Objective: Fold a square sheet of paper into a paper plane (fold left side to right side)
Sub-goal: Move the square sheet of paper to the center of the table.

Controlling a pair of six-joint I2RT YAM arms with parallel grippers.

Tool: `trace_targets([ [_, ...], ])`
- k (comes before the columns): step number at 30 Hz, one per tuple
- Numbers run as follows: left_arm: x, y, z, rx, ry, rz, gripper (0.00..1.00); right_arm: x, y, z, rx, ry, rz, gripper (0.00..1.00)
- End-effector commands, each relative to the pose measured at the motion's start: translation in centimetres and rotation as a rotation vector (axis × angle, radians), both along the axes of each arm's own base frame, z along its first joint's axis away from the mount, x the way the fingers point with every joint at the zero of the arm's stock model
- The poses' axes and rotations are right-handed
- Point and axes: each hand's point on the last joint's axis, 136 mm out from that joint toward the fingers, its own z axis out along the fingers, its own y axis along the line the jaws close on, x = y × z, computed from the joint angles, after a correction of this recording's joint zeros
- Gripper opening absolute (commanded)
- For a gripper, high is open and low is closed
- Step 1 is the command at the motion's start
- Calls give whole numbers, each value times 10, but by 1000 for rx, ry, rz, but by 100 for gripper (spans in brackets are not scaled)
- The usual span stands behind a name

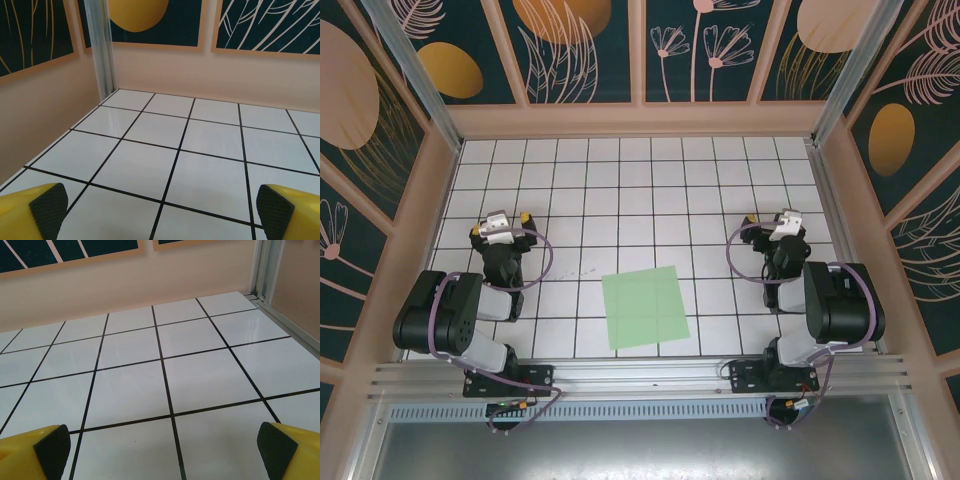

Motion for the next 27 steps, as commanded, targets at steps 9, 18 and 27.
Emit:
trace_targets([
  [9,2,5,6,-19,-25,22,99,6,1,12,-17,-43,0,99],
  [18,2,5,6,-19,-25,22,99,6,3,12,-6,-43,25,99],
  [27,-18,8,23,-22,-109,37,98,12,3,21,2,-13,32,99],
])
